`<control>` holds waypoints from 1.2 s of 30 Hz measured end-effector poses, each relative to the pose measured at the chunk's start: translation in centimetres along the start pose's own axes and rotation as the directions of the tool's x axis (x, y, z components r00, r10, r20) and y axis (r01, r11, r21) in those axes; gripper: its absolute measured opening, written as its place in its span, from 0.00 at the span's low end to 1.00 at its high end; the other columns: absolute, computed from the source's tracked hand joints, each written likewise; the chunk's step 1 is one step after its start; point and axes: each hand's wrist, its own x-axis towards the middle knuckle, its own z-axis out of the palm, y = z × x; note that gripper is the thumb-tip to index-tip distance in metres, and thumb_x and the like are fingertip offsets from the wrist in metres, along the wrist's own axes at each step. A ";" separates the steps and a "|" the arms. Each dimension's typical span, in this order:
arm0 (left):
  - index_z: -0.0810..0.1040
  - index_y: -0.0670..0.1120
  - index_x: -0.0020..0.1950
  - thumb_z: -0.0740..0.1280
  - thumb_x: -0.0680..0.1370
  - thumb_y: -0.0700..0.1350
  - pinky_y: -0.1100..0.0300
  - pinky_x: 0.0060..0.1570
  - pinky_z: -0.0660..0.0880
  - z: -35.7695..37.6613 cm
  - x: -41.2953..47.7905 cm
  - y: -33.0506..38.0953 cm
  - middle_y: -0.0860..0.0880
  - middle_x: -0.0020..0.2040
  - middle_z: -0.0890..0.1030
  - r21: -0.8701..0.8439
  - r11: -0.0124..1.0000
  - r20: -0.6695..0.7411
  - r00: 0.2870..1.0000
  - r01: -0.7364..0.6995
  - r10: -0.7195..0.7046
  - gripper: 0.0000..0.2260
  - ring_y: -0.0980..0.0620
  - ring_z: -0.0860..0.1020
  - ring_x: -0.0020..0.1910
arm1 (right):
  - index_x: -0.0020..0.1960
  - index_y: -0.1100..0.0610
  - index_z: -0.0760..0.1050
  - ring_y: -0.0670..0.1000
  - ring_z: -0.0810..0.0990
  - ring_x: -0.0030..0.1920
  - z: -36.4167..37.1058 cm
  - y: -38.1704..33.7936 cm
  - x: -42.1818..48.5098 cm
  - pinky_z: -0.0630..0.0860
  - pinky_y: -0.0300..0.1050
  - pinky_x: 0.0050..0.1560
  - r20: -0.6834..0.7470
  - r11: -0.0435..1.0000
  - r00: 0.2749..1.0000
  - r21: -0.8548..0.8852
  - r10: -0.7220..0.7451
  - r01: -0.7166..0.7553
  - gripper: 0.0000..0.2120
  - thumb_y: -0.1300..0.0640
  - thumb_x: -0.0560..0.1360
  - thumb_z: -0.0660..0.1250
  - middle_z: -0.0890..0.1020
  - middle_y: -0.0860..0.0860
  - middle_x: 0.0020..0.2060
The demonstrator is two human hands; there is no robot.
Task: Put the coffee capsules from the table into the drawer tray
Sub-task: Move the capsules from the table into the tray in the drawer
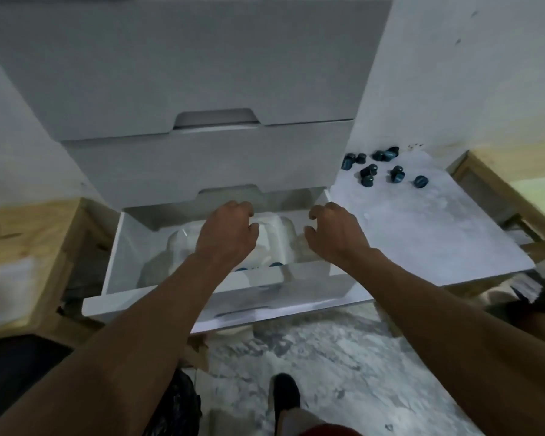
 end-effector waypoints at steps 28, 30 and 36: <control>0.76 0.46 0.61 0.63 0.78 0.45 0.54 0.52 0.73 14.9 13.0 35.4 0.46 0.57 0.78 -0.141 0.979 0.114 0.980 -0.149 0.165 0.12 0.45 0.77 0.54 | 0.52 0.61 0.76 0.56 0.79 0.46 -9.7 34.7 4.5 0.78 0.52 0.50 -0.017 0.971 0.971 0.002 0.239 -0.239 0.08 0.58 0.76 0.64 0.80 0.56 0.48; 0.75 0.47 0.62 0.63 0.78 0.44 0.54 0.52 0.73 15.9 14.5 36.2 0.46 0.58 0.76 -0.129 0.983 0.143 0.978 -0.133 0.152 0.12 0.45 0.77 0.54 | 0.54 0.60 0.76 0.56 0.78 0.48 -9.9 36.1 6.1 0.76 0.49 0.50 0.022 0.971 0.970 -0.003 0.240 -0.240 0.08 0.59 0.76 0.63 0.80 0.56 0.49; 0.74 0.46 0.63 0.62 0.78 0.36 0.54 0.51 0.73 19.4 20.3 36.3 0.45 0.59 0.74 -0.088 0.985 0.186 0.969 -0.151 0.165 0.15 0.44 0.77 0.54 | 0.64 0.56 0.72 0.57 0.78 0.53 -8.2 38.9 12.2 0.74 0.47 0.53 0.063 0.973 0.973 0.040 0.223 -0.226 0.16 0.59 0.76 0.63 0.78 0.56 0.55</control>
